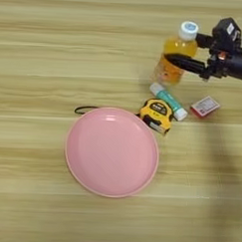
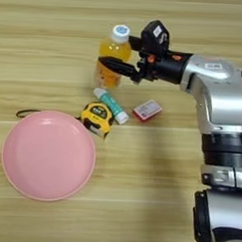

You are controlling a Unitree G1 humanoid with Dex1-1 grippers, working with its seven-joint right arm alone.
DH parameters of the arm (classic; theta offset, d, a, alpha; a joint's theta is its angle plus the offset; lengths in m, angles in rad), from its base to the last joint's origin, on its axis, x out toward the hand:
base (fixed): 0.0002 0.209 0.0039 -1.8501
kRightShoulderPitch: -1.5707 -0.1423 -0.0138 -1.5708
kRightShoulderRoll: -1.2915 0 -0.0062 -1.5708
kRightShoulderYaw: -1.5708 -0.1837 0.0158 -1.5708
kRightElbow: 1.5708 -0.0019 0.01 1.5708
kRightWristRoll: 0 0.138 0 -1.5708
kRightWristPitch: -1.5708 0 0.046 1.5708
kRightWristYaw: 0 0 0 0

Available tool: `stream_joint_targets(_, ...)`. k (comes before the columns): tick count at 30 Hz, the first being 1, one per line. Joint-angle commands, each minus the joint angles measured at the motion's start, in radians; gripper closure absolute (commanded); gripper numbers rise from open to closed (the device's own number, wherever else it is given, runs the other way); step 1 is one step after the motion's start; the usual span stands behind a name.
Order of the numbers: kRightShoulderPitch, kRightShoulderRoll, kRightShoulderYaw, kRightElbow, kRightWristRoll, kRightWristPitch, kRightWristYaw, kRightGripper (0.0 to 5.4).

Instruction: Move the objects on the table

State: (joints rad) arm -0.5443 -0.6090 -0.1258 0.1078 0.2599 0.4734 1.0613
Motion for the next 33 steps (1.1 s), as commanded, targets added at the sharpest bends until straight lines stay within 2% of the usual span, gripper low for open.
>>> stream_joint_targets(1,0.035,-0.095,-0.080,-0.090,0.046,-0.011,0.003,1.79)
stream_joint_targets(7,0.143,-0.135,-0.140,-0.083,0.090,-0.022,0.053,1.79)
stream_joint_targets(12,0.191,-0.160,-0.165,-0.037,0.095,-0.080,0.100,1.79)
stream_joint_targets(17,0.238,-0.196,-0.155,0.023,0.066,-0.161,0.150,1.79)
stream_joint_targets(25,0.262,-0.181,-0.134,0.128,0.022,-0.312,0.153,1.79)
stream_joint_targets(33,0.260,-0.162,-0.101,0.191,-0.004,-0.378,0.152,1.79)
